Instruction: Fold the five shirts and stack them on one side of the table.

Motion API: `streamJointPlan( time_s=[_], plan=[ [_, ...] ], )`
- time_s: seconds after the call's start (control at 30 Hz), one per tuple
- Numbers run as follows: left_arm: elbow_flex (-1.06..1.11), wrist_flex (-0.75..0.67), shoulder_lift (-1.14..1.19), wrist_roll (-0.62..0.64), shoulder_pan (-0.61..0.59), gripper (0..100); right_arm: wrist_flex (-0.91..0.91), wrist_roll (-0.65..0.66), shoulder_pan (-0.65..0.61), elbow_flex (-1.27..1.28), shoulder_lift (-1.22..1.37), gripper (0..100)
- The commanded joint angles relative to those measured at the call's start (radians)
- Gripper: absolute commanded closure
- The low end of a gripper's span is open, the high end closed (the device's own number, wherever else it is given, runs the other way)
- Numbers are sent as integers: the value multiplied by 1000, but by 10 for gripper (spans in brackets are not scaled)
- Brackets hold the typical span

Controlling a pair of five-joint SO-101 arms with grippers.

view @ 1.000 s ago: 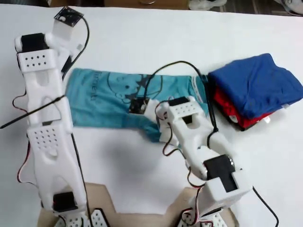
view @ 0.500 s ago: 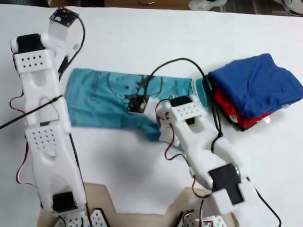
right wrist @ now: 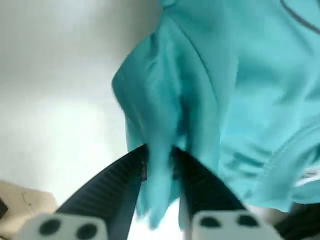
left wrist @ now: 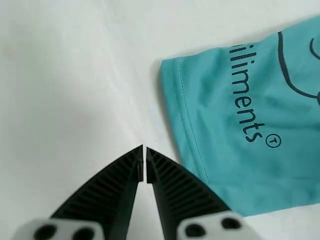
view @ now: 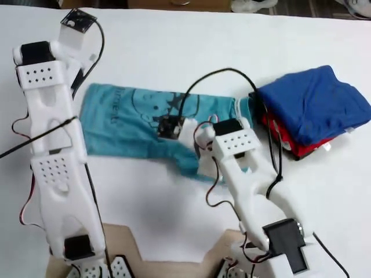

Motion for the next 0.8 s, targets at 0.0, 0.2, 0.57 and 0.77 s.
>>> streamJointPlan(
  time_s=[0.0, 0.2, 0.57, 0.77],
  plan=[
    [-22, 0, -9, -3, -3, 977, 51, 9, -50, 31, -53, 759],
    [-22, 2, -9, -3, -6, 977, 64, 6, -183, 117, -48, 826],
    [-22, 3, -9, -3, -6, 977, -77, 3, -186, 170, -24, 891],
    [-22, 5, -11, -3, -8, 977, -137, 9, -111, 146, 143, 889]
  ],
)
